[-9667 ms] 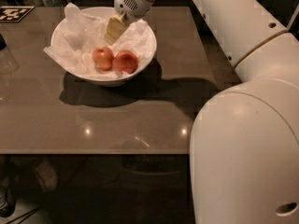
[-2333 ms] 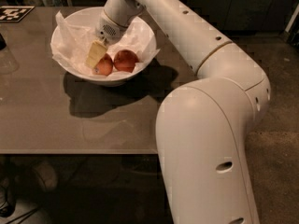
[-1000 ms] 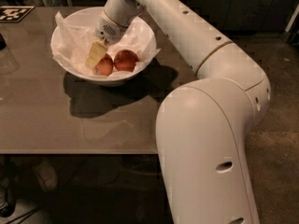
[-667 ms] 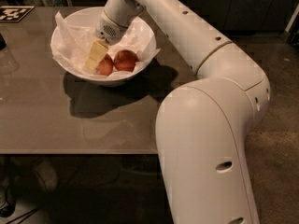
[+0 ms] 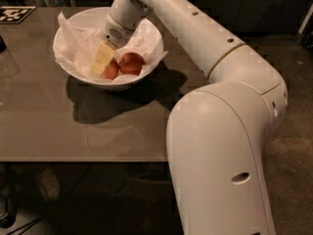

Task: Pick apple from white bowl

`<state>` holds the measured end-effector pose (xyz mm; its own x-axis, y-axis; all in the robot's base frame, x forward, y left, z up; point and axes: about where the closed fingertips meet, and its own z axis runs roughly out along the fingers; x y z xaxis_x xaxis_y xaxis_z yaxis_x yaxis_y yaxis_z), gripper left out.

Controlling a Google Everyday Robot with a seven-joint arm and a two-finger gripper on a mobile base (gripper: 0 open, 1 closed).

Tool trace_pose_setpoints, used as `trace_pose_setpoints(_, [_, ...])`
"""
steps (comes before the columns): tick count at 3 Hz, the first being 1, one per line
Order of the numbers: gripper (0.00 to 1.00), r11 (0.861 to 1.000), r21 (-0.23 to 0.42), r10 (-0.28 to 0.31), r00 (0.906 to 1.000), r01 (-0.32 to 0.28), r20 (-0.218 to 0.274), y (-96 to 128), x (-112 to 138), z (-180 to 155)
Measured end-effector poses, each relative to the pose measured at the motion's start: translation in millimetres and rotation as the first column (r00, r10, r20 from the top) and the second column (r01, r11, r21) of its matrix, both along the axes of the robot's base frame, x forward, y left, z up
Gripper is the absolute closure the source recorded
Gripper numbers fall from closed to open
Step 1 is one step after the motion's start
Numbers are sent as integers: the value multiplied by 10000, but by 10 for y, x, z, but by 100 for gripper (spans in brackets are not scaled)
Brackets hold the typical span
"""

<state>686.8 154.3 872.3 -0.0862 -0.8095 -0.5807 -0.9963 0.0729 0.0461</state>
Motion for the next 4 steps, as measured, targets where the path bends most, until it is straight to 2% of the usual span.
trace_pose_setpoints(2, [0, 9991, -403, 113, 9982, -89, 585, -145, -57, -47])
trace_pose_setpoints(3, [0, 9991, -374, 210, 9977, -186, 641, -141, -57, -61])
trace_pose_setpoints(4, [19, 9991, -374, 210, 9977, -187, 641, -141, -57, -61])
